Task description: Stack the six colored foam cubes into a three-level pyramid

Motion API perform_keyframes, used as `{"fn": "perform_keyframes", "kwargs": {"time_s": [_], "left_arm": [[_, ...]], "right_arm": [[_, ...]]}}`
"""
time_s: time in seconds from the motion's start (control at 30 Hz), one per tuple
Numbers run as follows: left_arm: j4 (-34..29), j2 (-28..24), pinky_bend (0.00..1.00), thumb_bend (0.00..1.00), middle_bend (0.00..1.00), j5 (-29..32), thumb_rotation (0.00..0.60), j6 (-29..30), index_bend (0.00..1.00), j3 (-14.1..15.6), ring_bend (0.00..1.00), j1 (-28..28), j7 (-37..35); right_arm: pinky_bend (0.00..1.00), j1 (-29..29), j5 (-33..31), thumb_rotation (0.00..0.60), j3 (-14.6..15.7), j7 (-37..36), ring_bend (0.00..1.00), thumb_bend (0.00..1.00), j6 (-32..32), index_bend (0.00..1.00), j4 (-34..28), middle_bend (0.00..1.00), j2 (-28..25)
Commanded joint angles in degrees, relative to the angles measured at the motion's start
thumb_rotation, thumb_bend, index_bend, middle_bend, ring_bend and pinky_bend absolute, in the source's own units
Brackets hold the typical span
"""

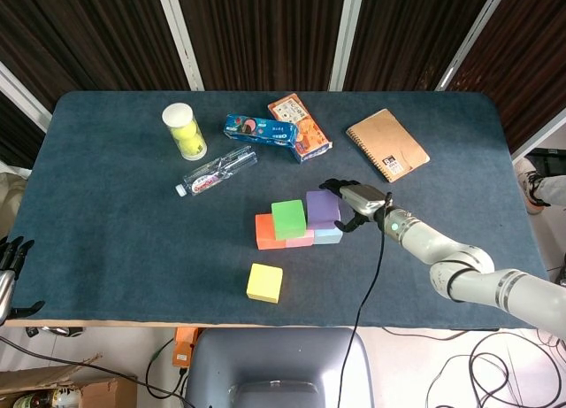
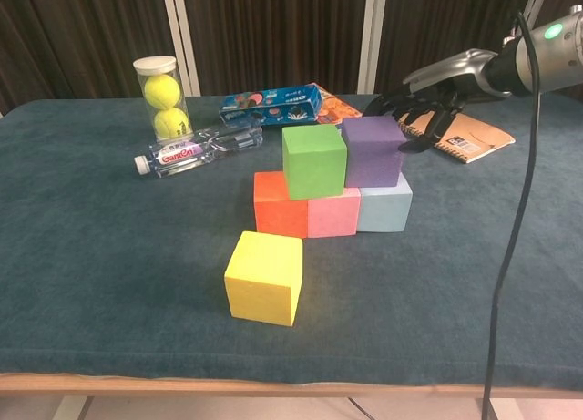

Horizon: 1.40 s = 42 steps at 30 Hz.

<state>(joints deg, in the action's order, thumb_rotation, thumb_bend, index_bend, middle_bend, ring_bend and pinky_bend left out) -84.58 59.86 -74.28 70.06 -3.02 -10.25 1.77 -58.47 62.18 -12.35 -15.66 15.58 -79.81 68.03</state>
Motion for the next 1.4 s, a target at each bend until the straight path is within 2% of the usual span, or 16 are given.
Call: {"fn": "perform_keyframes", "kwargs": {"time_s": [0.03, 0.2, 0.43, 0.63, 0.8, 1.13, 1.4], "left_arm": [[0.1, 0.0, 0.11, 0.12, 0.0, 0.1, 0.585, -0.1, 0.05, 0.0, 0.0, 0.0, 0.1], [0.1, 0.1, 0.11, 0.12, 0.0, 0.0, 0.584, -0.3, 0.05, 0.1, 0.0, -0.2, 0.3], [-0.3, 0.1, 0.11, 0.12, 0.0, 0.0, 0.584, -0.1, 0.05, 0.1, 0.0, -0.2, 0.6], [-0.1, 0.5, 0.11, 0.12, 0.0, 0.2, 0.584, -1.1, 0.05, 0.2, 0.0, -0.6, 1.4], [-0.7, 0.3, 0.11, 0.12, 0.0, 0.5, 0.585, -0.7, 0.05, 0.1, 0.0, -0.5, 2.1], [-1.2, 0.0, 0.11, 0.12, 0.0, 0.8, 0.582, -0.5, 0.05, 0.2, 0.0, -0.4, 2.5], [-1.2, 0.1, 0.11, 0.12, 0.0, 0.7, 0.585, -0.7, 0.05, 0.2, 0.0, -0.6, 2.6]], "right_arm": [[0.0, 1.4, -0.5, 0.6, -0.3, -0.6, 0.0, 0.26, 2.6, 0.0, -0.8, 0.0, -0.5], [0.0, 4.1, -1.2, 0.6, -1.2, -3.0, 0.0, 0.17, 5.6, 0.0, -1.9, 0.0, -1.3], [0.0, 8.1, 0.8, 0.6, -3.1, -9.7, 0.0, 0.15, 5.3, 0.0, -2.6, 0.0, -2.7], [0.0, 10.6, 4.6, 0.6, -6.0, -19.5, 0.0, 0.15, 2.1, 0.01, 3.0, 0.0, 2.0], [0.0, 10.8, 10.2, 0.6, -7.0, -23.4, 0.0, 0.15, 2.1, 0.04, 8.1, 0.0, 5.8], [0.0, 10.5, 17.7, 0.6, -5.9, -29.2, 0.0, 0.15, 1.2, 0.05, 7.4, 0.0, 4.5], [0.0, 8.9, 19.7, 0.6, -4.4, -31.4, 0.0, 0.15, 1.8, 0.06, 8.9, 0.0, 6.0]]}}
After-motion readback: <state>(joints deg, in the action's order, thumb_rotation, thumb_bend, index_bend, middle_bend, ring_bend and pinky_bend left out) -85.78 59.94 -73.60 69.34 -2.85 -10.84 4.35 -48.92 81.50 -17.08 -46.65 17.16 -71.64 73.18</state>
